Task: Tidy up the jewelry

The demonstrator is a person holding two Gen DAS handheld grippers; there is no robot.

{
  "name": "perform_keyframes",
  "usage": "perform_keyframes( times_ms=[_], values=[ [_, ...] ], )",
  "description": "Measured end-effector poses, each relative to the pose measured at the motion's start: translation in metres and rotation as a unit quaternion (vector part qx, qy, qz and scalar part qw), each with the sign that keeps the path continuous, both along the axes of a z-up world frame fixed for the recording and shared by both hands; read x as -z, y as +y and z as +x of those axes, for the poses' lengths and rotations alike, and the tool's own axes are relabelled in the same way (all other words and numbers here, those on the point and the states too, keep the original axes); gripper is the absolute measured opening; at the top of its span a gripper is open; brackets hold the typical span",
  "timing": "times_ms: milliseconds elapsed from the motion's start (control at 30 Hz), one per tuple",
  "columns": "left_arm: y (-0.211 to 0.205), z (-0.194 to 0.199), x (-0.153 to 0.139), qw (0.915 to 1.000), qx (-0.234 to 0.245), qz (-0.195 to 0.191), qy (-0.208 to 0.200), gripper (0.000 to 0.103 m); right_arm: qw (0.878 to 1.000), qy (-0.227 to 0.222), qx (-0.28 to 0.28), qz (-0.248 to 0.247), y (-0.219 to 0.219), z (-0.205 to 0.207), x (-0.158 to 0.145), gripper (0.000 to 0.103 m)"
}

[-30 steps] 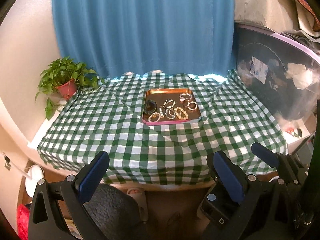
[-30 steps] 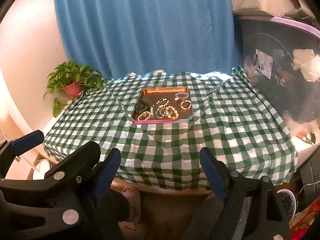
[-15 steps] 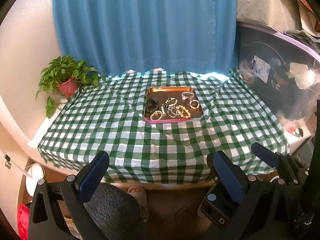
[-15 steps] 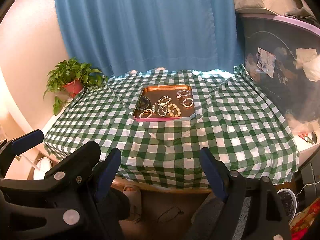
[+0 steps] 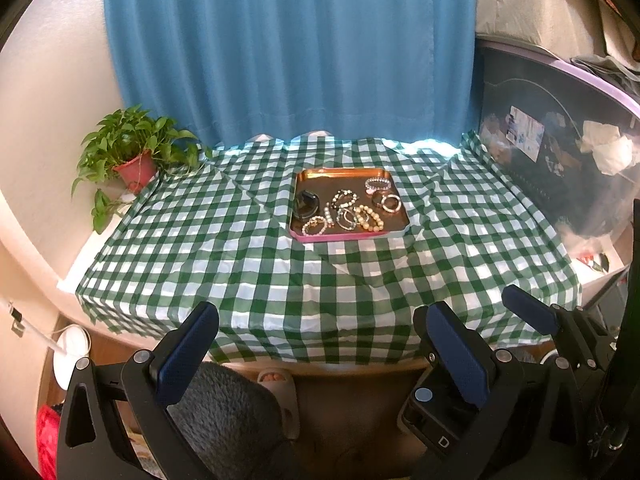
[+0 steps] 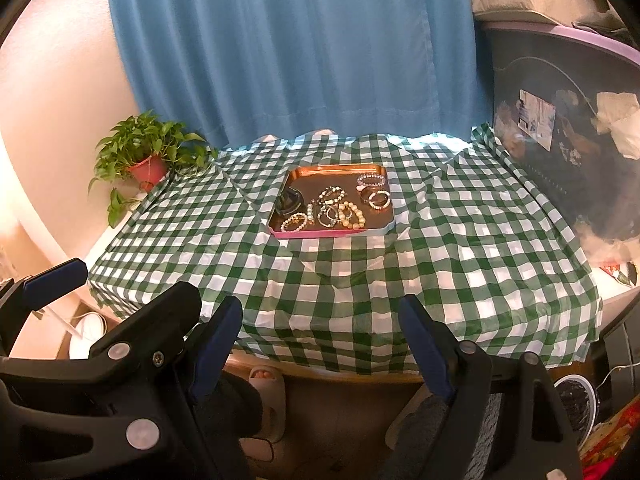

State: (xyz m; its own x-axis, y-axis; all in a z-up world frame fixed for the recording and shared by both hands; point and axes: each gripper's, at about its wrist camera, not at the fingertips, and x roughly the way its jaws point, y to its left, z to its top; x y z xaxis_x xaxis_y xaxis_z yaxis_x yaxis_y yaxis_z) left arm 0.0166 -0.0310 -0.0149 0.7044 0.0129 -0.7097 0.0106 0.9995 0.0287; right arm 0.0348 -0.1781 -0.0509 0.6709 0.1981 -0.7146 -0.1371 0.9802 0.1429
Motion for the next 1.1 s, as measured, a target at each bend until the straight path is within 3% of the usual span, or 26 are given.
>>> perform_keyframes(
  times_ms=[1100],
  values=[
    [0.0013,0.0013,0.0019,1.0000,0.001,0.001,0.004,0.103,1.000,0.005,-0.001,0.001,-0.0024,0.0003,0.0039,0.080]
  ],
)
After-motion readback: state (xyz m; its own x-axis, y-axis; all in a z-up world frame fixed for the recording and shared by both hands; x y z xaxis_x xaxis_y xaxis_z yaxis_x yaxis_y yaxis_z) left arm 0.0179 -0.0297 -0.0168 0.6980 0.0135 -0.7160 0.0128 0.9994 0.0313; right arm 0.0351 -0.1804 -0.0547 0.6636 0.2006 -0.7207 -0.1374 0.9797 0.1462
